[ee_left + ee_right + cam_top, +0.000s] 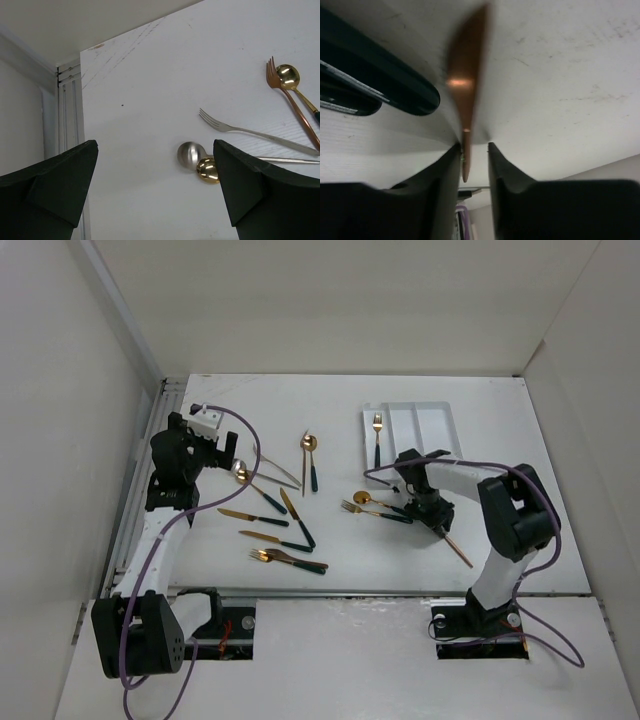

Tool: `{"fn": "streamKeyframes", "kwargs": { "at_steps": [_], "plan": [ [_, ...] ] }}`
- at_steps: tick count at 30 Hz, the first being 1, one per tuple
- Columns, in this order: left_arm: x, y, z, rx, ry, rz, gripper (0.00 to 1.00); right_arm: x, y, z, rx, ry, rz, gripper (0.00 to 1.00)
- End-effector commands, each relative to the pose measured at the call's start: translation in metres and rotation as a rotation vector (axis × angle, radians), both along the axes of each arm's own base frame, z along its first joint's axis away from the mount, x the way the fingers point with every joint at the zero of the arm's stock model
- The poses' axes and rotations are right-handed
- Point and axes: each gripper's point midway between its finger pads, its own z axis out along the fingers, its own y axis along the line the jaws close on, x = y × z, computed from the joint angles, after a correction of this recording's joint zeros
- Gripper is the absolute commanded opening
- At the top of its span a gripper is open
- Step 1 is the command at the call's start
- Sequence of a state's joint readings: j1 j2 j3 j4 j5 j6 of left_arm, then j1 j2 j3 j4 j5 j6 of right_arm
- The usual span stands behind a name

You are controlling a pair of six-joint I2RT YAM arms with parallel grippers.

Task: Sort the eating utensils into containers

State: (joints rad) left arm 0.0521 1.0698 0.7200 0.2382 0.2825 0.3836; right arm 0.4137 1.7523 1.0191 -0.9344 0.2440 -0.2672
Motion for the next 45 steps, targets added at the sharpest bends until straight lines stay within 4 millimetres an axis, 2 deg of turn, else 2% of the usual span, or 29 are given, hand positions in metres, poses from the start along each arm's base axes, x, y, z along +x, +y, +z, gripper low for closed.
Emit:
{"fn": "streamKeyframes", "kwargs": {
  "at_steps": [1, 7, 8, 9, 12, 14, 20, 24, 29, 32, 33, 35, 39, 42, 45],
  "plan": [
    [0.006, -0.001, 0.022, 0.011, -0.070, -0.004, 1.00, 0.009, 0.004, -0.014, -0.016, 0.016, 0.021, 0.31],
    [0.006, 0.005, 0.022, 0.047, -0.075, 0.018, 1.00, 0.004, 0.006, -0.027, -0.017, 0.079, 0.018, 0.22],
    [0.007, 0.008, 0.022, 0.049, -0.075, 0.030, 1.00, 0.003, 0.008, -0.027, -0.009, 0.083, 0.016, 0.18],
    [0.007, 0.008, 0.022, 0.049, -0.075, 0.030, 1.00, 0.007, 0.012, -0.026, 0.011, 0.079, 0.023, 0.09],
    [0.006, 0.008, 0.017, 0.049, -0.065, 0.030, 1.00, 0.007, 0.016, -0.026, 0.020, 0.092, 0.040, 0.00],
    [0.006, 0.008, 0.017, 0.049, -0.065, 0.030, 1.00, 0.009, 0.023, -0.025, 0.035, 0.087, 0.054, 0.00],
    [0.005, 0.008, 0.015, 0.049, -0.065, 0.030, 1.00, 0.006, 0.065, -0.021, 0.099, 0.072, 0.211, 0.00],
    [0.005, 0.008, 0.015, 0.049, -0.065, 0.030, 1.00, 0.017, 0.078, -0.015, 0.134, 0.024, 0.211, 0.00],
    [0.005, 0.008, 0.015, 0.049, -0.065, 0.030, 1.00, 0.031, 0.084, 0.002, 0.180, -0.066, 0.208, 0.00],
    [0.005, 0.008, 0.015, 0.049, -0.065, 0.030, 1.00, 0.037, 0.080, 0.008, 0.177, -0.113, 0.201, 0.12],
    [0.005, 0.008, 0.015, 0.049, -0.065, 0.030, 1.00, 0.038, 0.081, 0.010, 0.181, -0.122, 0.202, 0.20],
    [0.005, 0.008, 0.015, 0.049, -0.065, 0.030, 1.00, 0.033, 0.073, 0.010, 0.182, -0.100, 0.193, 0.28],
    [0.005, 0.008, 0.015, 0.058, -0.067, 0.028, 1.00, 0.029, 0.061, 0.003, 0.144, -0.066, 0.181, 0.35],
    [0.005, 0.008, 0.015, 0.058, -0.067, 0.028, 1.00, 0.030, 0.064, 0.002, 0.166, -0.056, 0.172, 0.40],
    [0.004, 0.008, 0.016, 0.058, -0.067, 0.028, 1.00, 0.030, 0.068, -0.007, 0.171, -0.016, 0.169, 0.42]
  ]
}}
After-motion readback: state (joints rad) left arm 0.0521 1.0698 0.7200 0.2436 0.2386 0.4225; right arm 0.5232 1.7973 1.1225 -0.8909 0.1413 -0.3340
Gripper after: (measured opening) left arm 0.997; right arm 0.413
